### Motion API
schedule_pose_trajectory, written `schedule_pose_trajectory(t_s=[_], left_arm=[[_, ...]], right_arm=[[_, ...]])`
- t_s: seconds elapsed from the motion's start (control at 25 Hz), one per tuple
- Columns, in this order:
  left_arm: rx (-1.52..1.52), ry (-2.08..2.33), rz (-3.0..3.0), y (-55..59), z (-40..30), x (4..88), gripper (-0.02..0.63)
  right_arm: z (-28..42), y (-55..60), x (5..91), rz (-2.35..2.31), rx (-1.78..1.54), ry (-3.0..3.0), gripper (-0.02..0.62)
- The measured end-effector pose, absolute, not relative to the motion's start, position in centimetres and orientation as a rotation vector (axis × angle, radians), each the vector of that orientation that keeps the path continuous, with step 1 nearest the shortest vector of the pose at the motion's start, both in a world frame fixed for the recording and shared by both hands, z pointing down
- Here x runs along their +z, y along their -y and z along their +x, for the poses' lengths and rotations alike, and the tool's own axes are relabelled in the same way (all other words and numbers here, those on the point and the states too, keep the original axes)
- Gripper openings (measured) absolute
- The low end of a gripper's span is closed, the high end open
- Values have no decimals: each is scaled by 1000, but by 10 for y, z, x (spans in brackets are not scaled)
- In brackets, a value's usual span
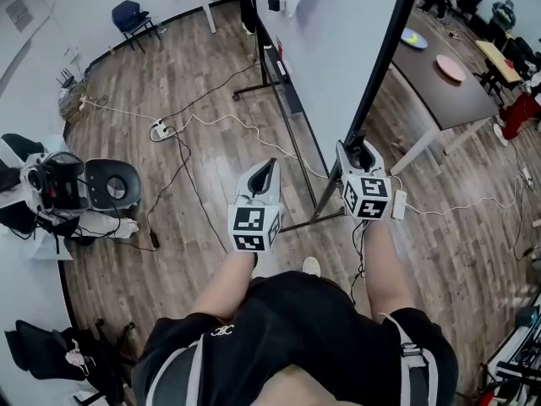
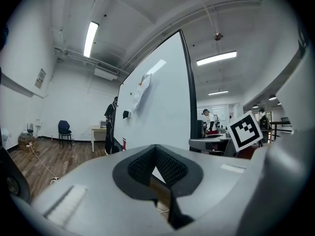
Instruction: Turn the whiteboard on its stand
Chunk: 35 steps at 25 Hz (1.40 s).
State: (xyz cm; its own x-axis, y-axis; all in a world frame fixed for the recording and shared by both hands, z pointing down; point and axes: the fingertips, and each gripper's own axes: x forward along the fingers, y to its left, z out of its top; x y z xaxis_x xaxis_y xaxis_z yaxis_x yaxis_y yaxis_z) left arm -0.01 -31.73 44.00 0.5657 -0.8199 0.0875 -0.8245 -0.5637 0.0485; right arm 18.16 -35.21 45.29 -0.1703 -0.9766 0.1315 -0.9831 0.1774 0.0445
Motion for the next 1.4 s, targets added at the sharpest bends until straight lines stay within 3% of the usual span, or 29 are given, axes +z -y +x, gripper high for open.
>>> schedule_pose_trajectory(t_s=[1.4], left_arm=[[88,1177,2810,285,22,446,3]], right_arm=[[213,250,452,2048,62,2251,192]])
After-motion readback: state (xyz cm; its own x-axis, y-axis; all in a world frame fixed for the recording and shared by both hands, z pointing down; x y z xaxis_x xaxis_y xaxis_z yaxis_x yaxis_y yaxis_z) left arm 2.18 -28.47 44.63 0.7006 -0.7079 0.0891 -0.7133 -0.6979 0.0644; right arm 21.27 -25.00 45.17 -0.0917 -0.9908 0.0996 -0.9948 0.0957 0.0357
